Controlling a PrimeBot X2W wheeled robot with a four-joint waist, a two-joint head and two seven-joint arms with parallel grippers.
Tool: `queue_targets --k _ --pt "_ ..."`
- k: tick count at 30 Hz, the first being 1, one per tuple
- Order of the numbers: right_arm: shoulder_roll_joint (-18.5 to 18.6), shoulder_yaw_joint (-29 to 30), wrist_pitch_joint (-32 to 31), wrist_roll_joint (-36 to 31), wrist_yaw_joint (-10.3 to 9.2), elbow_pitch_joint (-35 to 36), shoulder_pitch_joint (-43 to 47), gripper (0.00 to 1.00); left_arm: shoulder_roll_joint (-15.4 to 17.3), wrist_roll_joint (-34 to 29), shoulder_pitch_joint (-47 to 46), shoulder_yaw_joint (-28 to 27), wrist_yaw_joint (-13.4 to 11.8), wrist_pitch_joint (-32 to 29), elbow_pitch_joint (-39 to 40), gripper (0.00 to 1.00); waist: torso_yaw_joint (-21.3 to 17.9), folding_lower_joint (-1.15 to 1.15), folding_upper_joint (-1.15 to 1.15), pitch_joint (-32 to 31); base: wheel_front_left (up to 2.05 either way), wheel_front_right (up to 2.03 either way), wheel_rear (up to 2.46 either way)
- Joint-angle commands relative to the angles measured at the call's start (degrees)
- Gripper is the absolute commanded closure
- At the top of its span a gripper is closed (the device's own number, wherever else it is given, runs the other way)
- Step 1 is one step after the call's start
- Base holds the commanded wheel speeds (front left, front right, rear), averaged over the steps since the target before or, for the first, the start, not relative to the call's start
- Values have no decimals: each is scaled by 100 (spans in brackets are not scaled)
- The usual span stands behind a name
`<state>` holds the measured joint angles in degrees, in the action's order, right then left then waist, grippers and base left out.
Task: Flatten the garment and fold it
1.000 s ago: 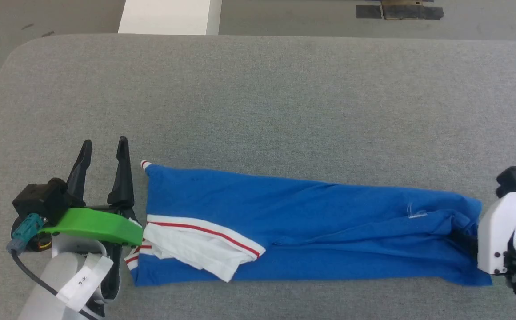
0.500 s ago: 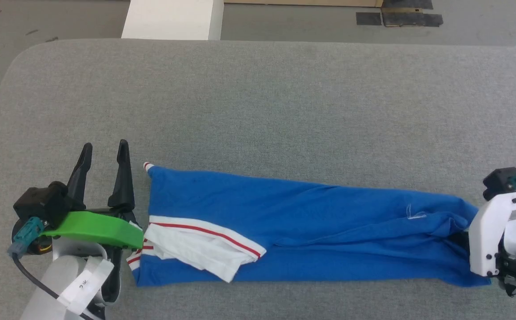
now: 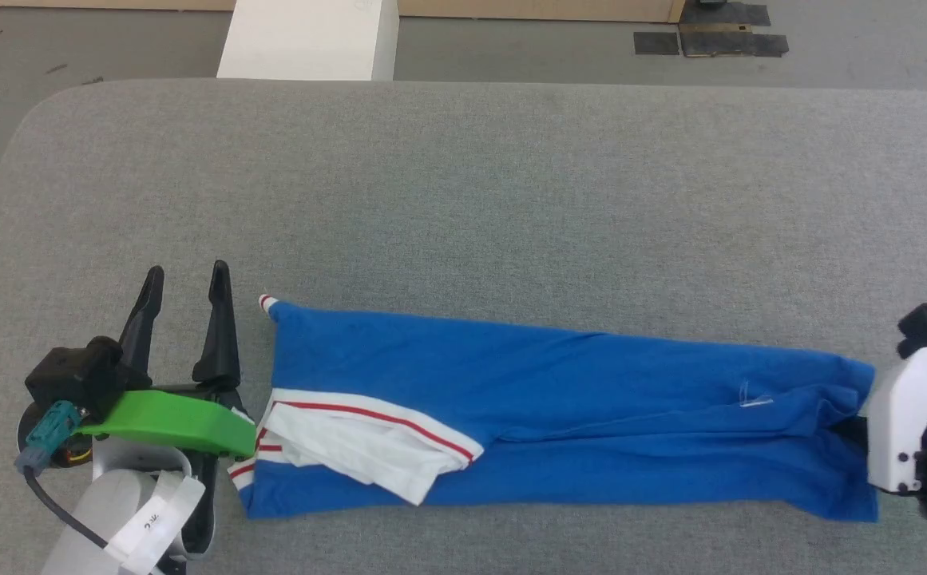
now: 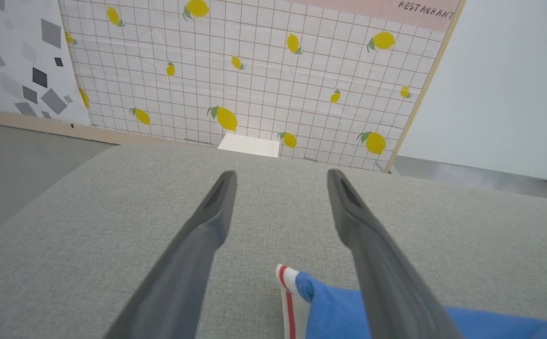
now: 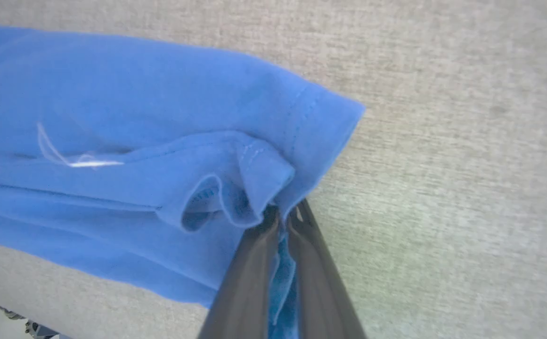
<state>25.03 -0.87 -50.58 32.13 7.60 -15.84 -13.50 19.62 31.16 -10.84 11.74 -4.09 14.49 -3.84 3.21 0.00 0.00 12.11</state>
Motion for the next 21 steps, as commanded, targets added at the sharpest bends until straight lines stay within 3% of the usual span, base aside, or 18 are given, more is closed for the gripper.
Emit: queue_targets --k 1,9,21 --pt "104 121 -9 -100 -11 -95 20 100 -19 -18 74 -26 22 48 8 0 -8 0 0 -6 0 0 0" --pt "330 938 -127 -498 -11 -332 2 100 30 46 66 -10 33 -80 -74 0 -30 0 0 6 0 0 0" --pt "176 1621 -389 -1182 -11 -354 -103 100 111 77 31 104 -18 -418 -177 0 -28 0 0 -36 0 0 0"
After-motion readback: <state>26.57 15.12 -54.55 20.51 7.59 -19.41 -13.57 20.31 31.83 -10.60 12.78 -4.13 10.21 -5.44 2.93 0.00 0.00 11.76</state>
